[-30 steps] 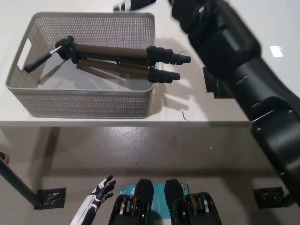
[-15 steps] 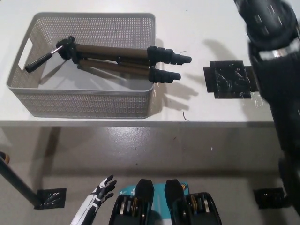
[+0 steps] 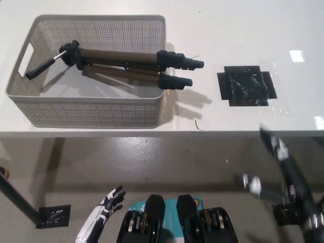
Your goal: The robot uses its right hand to pick the tripod on the desk and places it into a rectangular container on the left.
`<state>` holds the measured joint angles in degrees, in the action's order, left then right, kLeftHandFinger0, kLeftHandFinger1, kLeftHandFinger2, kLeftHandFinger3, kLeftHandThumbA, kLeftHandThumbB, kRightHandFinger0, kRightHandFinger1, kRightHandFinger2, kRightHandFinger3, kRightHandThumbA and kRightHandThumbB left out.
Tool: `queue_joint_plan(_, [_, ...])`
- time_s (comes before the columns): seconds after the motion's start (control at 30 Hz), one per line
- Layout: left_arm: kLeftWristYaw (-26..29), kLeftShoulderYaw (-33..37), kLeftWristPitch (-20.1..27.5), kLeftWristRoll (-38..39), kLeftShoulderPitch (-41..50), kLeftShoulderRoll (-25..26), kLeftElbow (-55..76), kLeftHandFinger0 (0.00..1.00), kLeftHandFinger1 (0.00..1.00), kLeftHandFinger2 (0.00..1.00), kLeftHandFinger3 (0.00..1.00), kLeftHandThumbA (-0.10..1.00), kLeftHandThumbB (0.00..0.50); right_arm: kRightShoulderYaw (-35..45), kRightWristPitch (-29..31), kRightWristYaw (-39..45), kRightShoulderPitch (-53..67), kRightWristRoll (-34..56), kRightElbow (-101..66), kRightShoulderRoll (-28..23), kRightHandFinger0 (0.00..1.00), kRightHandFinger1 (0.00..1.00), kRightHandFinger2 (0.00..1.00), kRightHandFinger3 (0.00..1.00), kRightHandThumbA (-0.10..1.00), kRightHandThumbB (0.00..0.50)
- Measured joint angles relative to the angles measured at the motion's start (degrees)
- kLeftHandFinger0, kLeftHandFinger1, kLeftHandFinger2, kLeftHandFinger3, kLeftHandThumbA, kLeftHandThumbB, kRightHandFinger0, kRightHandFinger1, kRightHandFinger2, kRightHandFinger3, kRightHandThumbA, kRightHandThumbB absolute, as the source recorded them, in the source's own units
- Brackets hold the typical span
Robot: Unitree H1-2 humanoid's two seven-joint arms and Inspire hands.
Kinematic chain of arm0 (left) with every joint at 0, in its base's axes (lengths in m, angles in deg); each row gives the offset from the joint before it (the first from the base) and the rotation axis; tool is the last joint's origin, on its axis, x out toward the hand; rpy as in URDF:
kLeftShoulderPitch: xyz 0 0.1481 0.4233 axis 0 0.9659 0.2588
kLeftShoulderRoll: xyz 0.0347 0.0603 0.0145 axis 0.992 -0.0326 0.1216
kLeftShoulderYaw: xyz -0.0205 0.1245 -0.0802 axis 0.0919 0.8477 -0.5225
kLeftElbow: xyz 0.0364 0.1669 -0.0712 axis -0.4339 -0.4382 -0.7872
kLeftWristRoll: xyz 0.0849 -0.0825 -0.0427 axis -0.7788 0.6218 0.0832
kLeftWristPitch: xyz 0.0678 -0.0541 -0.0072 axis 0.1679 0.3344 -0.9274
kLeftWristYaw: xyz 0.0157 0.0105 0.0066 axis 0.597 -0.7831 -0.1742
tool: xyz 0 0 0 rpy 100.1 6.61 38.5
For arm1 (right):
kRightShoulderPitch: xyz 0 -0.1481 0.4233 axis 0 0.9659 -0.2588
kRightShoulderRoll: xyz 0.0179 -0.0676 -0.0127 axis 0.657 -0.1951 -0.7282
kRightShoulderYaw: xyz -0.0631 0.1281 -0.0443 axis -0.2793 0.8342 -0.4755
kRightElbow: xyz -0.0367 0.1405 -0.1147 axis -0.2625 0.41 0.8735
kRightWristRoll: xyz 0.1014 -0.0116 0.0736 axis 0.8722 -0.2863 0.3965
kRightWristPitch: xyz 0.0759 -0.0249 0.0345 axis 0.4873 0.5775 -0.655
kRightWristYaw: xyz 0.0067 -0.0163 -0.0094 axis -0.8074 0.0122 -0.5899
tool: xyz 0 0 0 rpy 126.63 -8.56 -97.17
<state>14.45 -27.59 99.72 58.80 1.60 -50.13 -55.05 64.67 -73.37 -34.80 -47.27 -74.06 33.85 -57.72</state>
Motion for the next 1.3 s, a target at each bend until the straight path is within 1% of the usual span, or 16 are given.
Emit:
queue_joint_plan(0.07, [0.01,-0.02,0.01,0.0,-0.93,-0.01,0.01,1.0,1.0,1.0,1.0,1.0,0.5,0.69,1.46,-0.17,3.56,1.69,-0.07,1.4,1.0,1.0,1.0,1.0,1.0,0.259])
queue_joint_plan(0.1, [0.01,-0.04,0.01,0.0,-1.37,-0.02,0.01,1.0,1.0,1.0,1.0,1.0,0.5,1.13,2.26,-0.29,4.84,2.82,-0.08,2.28,1.0,1.0,1.0,1.0,1.0,0.257])
queue_joint_plan(0.17, [0.02,-0.09,0.02,0.0,-2.11,-0.02,0.02,1.0,1.0,1.0,1.0,1.0,0.5,1.98,3.48,-0.56,6.27,5.19,-0.08,3.84,1.0,1.0,1.0,1.0,1.0,0.225])
queue_joint_plan(0.3, [0.05,-0.28,0.05,0.0,-2.86,-0.03,0.03,1.0,1.0,1.0,1.0,1.0,0.5,3.09,6.22,-0.8,6.48,9.03,0.64,5.86,1.0,1.0,1.0,1.0,1.0,0.216])
queue_joint_plan(0.5, [0.33,-0.6,0.1,0.0,-3.97,-0.03,0.19,1.0,1.0,1.0,1.0,1.0,0.5,3.47,10.45,-0.62,3.82,14.17,8.4,6.94,1.0,1.0,1.0,1.0,1.0,0.161])
queue_joint_plan(0.57, [0.36,-0.69,0.11,0.01,-4.02,-0.04,0.19,1.0,1.0,1.0,1.0,1.0,0.5,3.45,11.39,-0.39,2.81,15.46,11.7,6.78,1.0,1.0,1.0,1.0,1.0,0.18])
queue_joint_plan(0.6, [0.36,-0.75,0.11,0.01,-3.96,-0.05,0.19,1.0,1.0,1.0,1.0,1.0,0.5,3.41,11.68,-0.31,2.57,16.04,12.9,6.67,1.0,1.0,1.0,1.0,1.0,0.181])
queue_joint_plan(0.63, [0.36,-0.8,0.11,0.01,-3.82,-0.04,0.18,1.0,1.0,1.0,1.0,1.0,0.5,3.38,11.93,-0.22,2.48,16.54,13.92,6.57,1.0,1.0,1.0,1.0,0.97,0.193])
queue_joint_plan(0.7, [0.36,-0.97,0.11,0.04,-3.41,-0.02,0.18,1.0,1.0,1.0,1.0,1.0,0.5,3.4,12.17,0.2,2.42,17.98,15.79,6.3,1.0,1.0,1.0,1.0,0.96,0.201])
queue_joint_plan(0.87, [0.4,-1.49,0.11,0.04,-2.6,-0.11,0.09,1.0,1.0,1.0,1.0,1.0,0.5,3.38,12.02,1.31,1.61,20.88,18.33,5.29,1.0,1.0,1.0,1.0,0.96,0.167])
queue_joint_plan(0.9, [0.41,-1.73,0.12,0.04,-2.5,-0.13,-0.17,1.0,1.0,1.0,1.0,1.0,0.5,3.37,11.9,1.72,1.12,21.63,18.81,4.97,1.0,1.0,1.0,1.0,0.96,0.181])
queue_joint_plan(1.03, [0.39,-2.68,0.12,0.14,-2.6,-0.17,-0.83,1.0,1.0,1.0,1.0,1.0,0.5,3.35,11.44,2.39,-0.71,23.26,20.41,4.24,1.0,1.0,1.0,1.0,0.91,0.205])
queue_joint_plan(1.17, [0.38,-3.36,0.12,0.25,-2.6,-0.2,-0.91,1.0,1.0,1.0,1.0,1.0,0.5,3.07,11.24,3.01,-1.38,24.31,20.93,4.15,1.0,1.0,1.0,1.0,0.9,0.199])
queue_joint_plan(1.2, [0.38,-3.43,0.12,0.28,-2.59,-0.19,-0.91,1.0,1.0,1.0,1.0,1.0,0.5,2.96,11.2,3.07,-1.32,24.49,20.98,4.16,1.0,1.0,1.0,1.0,0.9,0.188])
queue_joint_plan(1.27, [0.37,-3.54,0.12,0.32,-2.58,-0.19,-0.91,1.0,1.0,1.0,1.0,1.0,0.5,2.74,11.13,3.15,-1.21,24.79,21.09,4.16,1.0,1.0,1.0,1.0,0.87,0.188])
queue_joint_plan(1.3, [0.37,-3.55,0.12,0.33,-2.58,-0.19,-0.91,1.0,1.0,1.0,1.0,1.0,0.5,2.71,11.11,3.16,-1.22,24.93,21.16,4.16,1.0,1.0,1.0,1.0,0.86,0.178])
